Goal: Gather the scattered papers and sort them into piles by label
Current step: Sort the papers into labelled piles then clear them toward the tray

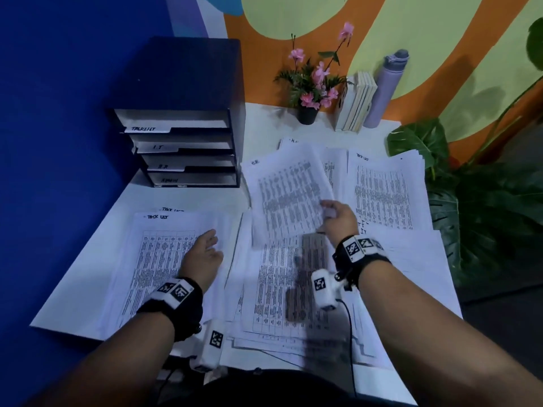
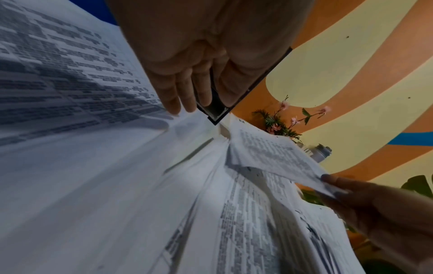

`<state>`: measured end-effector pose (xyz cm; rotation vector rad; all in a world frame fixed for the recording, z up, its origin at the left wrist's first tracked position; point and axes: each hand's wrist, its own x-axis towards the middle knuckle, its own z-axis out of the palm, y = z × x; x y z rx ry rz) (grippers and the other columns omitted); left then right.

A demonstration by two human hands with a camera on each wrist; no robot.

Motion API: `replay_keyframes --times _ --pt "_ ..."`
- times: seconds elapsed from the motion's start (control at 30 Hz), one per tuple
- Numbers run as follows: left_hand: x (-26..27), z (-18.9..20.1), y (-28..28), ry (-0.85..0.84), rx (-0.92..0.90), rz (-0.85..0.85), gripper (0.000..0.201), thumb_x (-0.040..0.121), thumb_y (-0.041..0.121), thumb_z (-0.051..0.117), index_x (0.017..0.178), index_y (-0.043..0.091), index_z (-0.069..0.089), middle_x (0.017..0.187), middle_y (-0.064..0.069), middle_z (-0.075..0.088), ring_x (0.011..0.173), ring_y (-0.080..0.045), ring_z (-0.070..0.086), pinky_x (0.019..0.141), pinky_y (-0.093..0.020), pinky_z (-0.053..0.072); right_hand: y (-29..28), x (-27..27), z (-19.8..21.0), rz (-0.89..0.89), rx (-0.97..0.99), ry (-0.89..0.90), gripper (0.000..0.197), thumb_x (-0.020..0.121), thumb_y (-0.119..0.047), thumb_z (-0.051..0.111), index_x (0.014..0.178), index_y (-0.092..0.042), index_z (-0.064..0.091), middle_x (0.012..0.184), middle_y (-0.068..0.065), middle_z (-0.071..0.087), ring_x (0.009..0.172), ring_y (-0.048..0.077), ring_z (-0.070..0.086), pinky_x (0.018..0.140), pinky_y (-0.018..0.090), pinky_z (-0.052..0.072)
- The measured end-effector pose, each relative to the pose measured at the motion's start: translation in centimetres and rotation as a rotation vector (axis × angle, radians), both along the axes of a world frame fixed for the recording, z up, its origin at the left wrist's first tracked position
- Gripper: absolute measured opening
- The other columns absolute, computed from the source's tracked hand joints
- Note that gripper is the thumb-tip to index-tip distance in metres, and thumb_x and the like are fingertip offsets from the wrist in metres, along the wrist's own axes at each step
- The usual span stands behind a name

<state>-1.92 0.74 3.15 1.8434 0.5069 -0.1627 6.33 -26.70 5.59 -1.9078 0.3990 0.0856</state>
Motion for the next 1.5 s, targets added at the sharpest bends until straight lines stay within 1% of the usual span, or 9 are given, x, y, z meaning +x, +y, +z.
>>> replay_keyframes --times 0.2,0.33,0.4,0.53,0.73,0.8,1.1,1.3,1.5 --pt "-1.4 -1.6 2.9 0.027 0.142 -0.031 0.049 0.095 0.009 0.053 0.140 0.027 0.044 0.145 0.002 0.045 0.132 -0.016 0.044 0.108 -0.041 0.040 -1.2 4.9 0.7 -0.052 -0.134 -0.053 0.055 0.087 0.017 0.043 0.133 -0.010 0.056 0.140 0.011 0.050 0.073 0.017 0.065 0.073 0.035 0.059" --pt "-2.2 -2.5 5.4 0.076 0.371 -0.074 0.052 0.094 0.019 0.056 0.143 0.028 0.039 0.150 0.000 0.038 0.135 -0.021 0.040 0.110 -0.038 0.036 -1.1 6.3 -0.3 -0.018 -0.307 -0.051 0.038 0.100 -0.010 0.047 0.138 -0.004 0.050 0.136 0.020 0.055 0.090 0.038 0.067 0.081 0.047 0.057" --pt "-2.6 -3.1 6.8 0.161 0.517 -0.128 0.060 0.094 0.027 0.056 0.148 0.026 0.031 0.157 -0.001 0.024 0.143 -0.022 0.026 0.115 -0.042 0.028 -0.9 6.8 -1.1 0.015 -0.372 -0.026 0.041 0.100 -0.019 0.048 0.134 0.004 0.050 0.136 0.027 0.051 0.109 0.046 0.059 0.094 0.052 0.050" --pt "-3.1 -3.9 9.2 0.396 0.766 -0.190 0.076 0.091 0.053 0.050 0.152 0.032 0.010 0.162 0.000 -0.010 0.148 -0.026 -0.005 0.117 -0.053 0.014 0.0 6.5 -1.5 0.032 -0.595 0.073 0.054 0.091 -0.007 0.055 0.143 -0.017 0.045 0.158 0.013 0.018 0.142 0.037 0.020 0.113 0.053 0.029" --pt "-4.0 -4.7 11.4 0.572 0.784 -0.292 0.087 0.086 0.074 0.033 0.153 0.031 -0.002 0.159 0.001 -0.021 0.147 -0.029 -0.014 0.116 -0.059 0.004 7.6 1.8 -1.3 0.311 -0.247 0.098 0.038 0.092 -0.018 0.063 0.130 -0.016 0.058 0.131 0.007 0.060 0.115 0.023 0.060 0.100 0.033 0.048" --pt "-4.3 -5.0 11.4 0.567 0.782 -0.350 0.085 0.087 0.072 0.033 0.153 0.032 -0.003 0.159 0.002 -0.021 0.147 -0.029 -0.013 0.116 -0.058 0.004 10.3 -0.6 -2.5 0.395 -0.155 0.197 0.034 0.089 -0.034 0.067 0.119 -0.020 0.065 0.115 0.005 0.068 0.104 0.024 0.066 0.096 0.039 0.053" --pt "-5.3 -5.2 11.5 0.267 0.716 -0.579 0.067 0.091 0.057 0.048 0.150 0.035 0.026 0.162 0.007 -0.003 0.148 -0.019 0.003 0.119 -0.040 0.014 17.3 -6.5 -5.5 0.579 -0.336 0.305 0.032 0.090 -0.036 0.064 0.081 -0.015 0.042 0.074 -0.001 0.048 0.071 0.018 0.050 0.054 0.024 0.035" --pt "-4.4 -3.9 13.7 0.150 0.483 -0.219 0.058 0.096 0.023 0.053 0.149 0.011 0.031 0.154 -0.010 0.030 0.141 -0.024 0.030 0.115 -0.033 0.025 16.6 -5.6 -5.4 0.354 -0.349 0.275 0.037 0.087 -0.012 0.061 0.063 -0.019 0.034 0.060 -0.004 0.040 0.065 0.018 0.044 0.060 0.024 0.034" --pt "-3.5 -3.0 15.9 0.197 0.171 -0.052 0.047 0.087 0.042 0.053 0.124 0.014 0.055 0.118 -0.003 0.063 0.105 -0.024 0.059 0.096 -0.035 0.046 16.1 -6.0 -5.1 0.280 -0.184 0.195 0.031 0.088 0.004 0.048 0.069 -0.016 0.034 0.061 0.002 0.038 0.057 0.015 0.039 0.050 0.025 0.038"
